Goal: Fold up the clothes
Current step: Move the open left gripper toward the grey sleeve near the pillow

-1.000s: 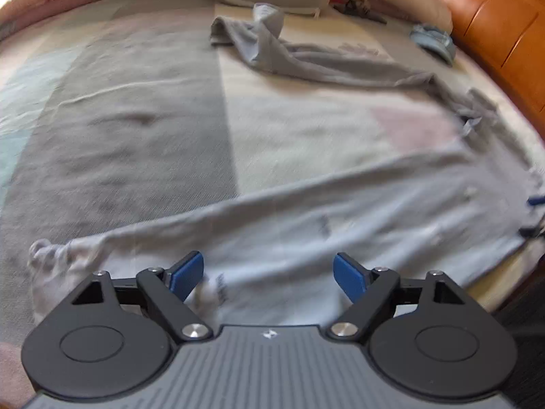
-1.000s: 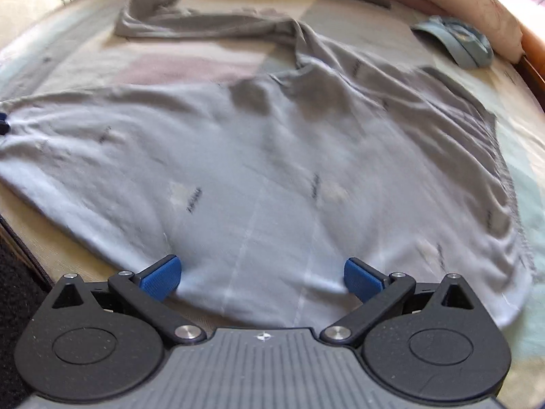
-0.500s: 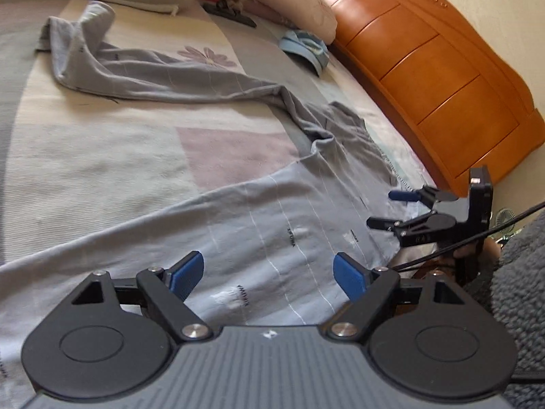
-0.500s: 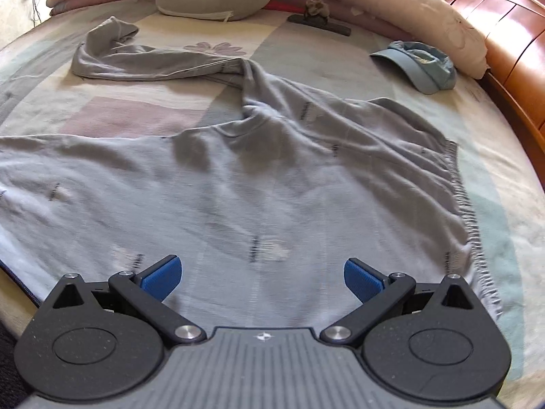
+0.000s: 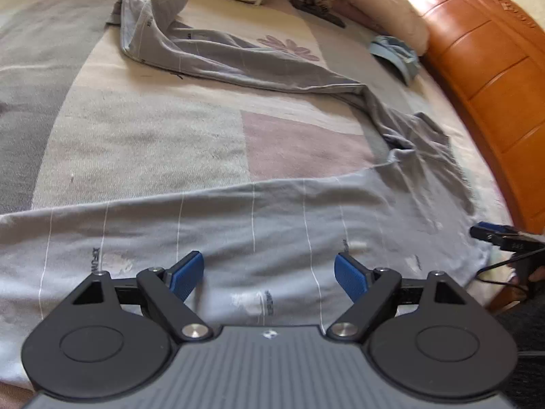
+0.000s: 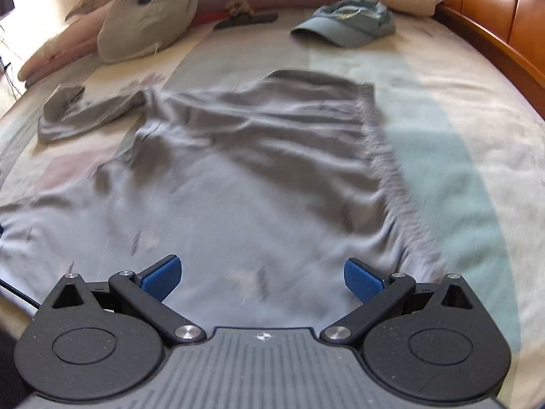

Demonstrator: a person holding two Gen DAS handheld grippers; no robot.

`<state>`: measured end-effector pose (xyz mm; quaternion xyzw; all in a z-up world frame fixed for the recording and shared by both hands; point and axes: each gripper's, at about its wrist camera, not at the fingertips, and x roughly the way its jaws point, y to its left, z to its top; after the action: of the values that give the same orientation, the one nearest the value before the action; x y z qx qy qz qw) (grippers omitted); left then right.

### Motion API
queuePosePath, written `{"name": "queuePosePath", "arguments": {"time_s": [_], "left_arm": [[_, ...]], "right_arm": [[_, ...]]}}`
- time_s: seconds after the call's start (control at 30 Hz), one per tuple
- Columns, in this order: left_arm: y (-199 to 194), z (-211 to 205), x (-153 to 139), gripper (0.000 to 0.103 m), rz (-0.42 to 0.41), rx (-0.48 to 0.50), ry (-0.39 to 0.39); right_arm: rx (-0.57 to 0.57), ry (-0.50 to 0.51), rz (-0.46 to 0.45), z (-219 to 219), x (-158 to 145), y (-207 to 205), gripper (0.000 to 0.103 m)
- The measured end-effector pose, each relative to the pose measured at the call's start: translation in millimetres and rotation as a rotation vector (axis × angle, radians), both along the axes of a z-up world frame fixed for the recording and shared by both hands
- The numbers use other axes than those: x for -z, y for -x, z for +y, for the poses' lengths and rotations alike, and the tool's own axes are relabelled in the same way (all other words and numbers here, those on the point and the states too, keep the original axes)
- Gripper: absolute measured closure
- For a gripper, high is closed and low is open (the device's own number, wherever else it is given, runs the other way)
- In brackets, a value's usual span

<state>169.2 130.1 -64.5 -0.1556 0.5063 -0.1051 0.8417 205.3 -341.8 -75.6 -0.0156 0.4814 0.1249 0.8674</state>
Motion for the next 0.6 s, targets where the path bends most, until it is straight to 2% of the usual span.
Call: {"name": "queuePosePath", "arguments": {"time_s": [0.17,0.27,0.43,0.53,0.6], "left_arm": [[-1.0,-7.7,-3.0,0.019,0.050,-0.057,-0.085],[-7.0,-14.9,-14.7,0.019,0.039,-0.071,-0.142],[-19.7,-33.9,-30.7,0.019,0.007,-0.068,-0.177],[-25.4,-44.3,-38.0,0.019,-0.006,-0.068,-0.197],[-21.2,-43.3,-31.6,0.019,0.016,-0.092,-0.204]], "right_arm": [[-0.036,-0.026,-0.033,-27.5,0.1,-6.9,0.000],[-0.037,-0.057,-0.016,-28.9,-7.6,-18.1,0.000],[-0.119,-0.138,-0.168,-12.9,-25.8,-62.3,0.000],[-0.172,-0.111,-0.191,6.2,-20.2,-88.9,0.000],[-0.171,-0.072,-0.151,13.2,-8.9,-97.6,0.000]]}}
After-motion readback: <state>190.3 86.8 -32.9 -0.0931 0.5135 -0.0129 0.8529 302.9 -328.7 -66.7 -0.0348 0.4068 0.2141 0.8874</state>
